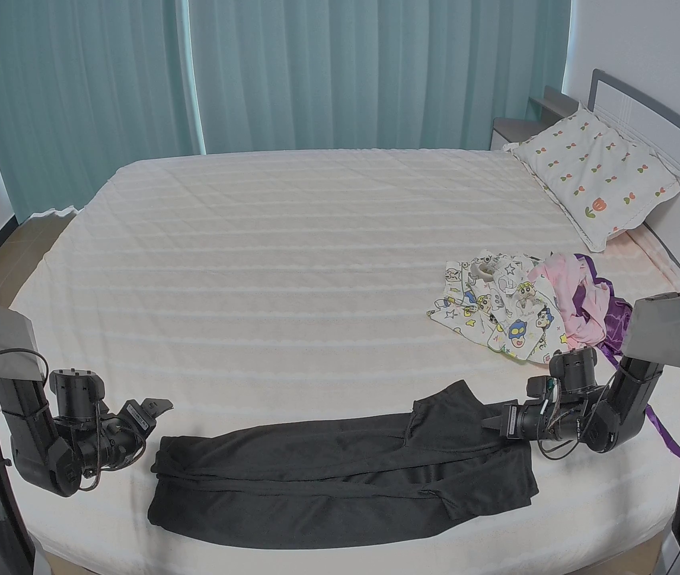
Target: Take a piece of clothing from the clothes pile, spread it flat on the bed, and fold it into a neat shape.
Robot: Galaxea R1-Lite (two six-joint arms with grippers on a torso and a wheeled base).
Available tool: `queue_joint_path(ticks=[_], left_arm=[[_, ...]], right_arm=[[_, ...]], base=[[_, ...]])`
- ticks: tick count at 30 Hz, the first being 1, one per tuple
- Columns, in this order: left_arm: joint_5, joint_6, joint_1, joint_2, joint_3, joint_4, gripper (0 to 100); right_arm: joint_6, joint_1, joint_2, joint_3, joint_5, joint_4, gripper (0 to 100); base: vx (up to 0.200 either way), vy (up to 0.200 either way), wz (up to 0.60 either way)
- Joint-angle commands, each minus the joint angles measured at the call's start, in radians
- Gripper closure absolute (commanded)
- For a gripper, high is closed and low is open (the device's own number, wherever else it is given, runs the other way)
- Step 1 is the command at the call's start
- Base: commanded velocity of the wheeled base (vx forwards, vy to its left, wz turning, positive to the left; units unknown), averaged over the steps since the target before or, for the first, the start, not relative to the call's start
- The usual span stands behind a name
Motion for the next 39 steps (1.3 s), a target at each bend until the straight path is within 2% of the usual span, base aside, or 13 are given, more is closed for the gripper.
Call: queue_joint_path(ticks=[1, 7, 11, 12, 23, 32, 39], left_arm=[[0.000, 0.000, -0.007, 0.002, 0.005, -0.001, 0], [0.002, 0.002, -0.024, 0.002, 0.017, -0.001, 0], [0.003, -0.003, -0.035, -0.003, 0.023, -0.003, 0], [0.003, -0.003, -0.036, -0.004, 0.028, -0.003, 0], [0.023, -0.005, -0.055, -0.009, 0.048, -0.003, 0], [0.022, -0.006, -0.069, -0.007, 0.069, -0.003, 0], [0.019, -0.005, -0.069, -0.007, 0.071, -0.003, 0]], right_arm=[[-0.001, -0.002, -0.053, 0.051, 0.000, -0.002, 100], [-0.004, -0.010, -0.106, 0.120, 0.000, -0.008, 100], [-0.005, -0.031, -0.099, 0.094, 0.000, -0.007, 100], [-0.005, -0.033, -0.096, 0.083, 0.002, -0.004, 0], [0.007, -0.013, -0.035, 0.020, -0.020, 0.004, 0], [0.009, -0.016, -0.024, 0.000, -0.023, 0.002, 0], [0.007, -0.002, 0.031, -0.101, -0.060, 0.007, 0]], base=[[0.000, 0.000, 0.00], [0.000, 0.000, 0.00], [0.000, 0.000, 0.00], [0.000, 0.000, 0.00], [0.000, 0.000, 0.00], [-0.200, 0.000, 0.00], [0.000, 0.000, 0.00]])
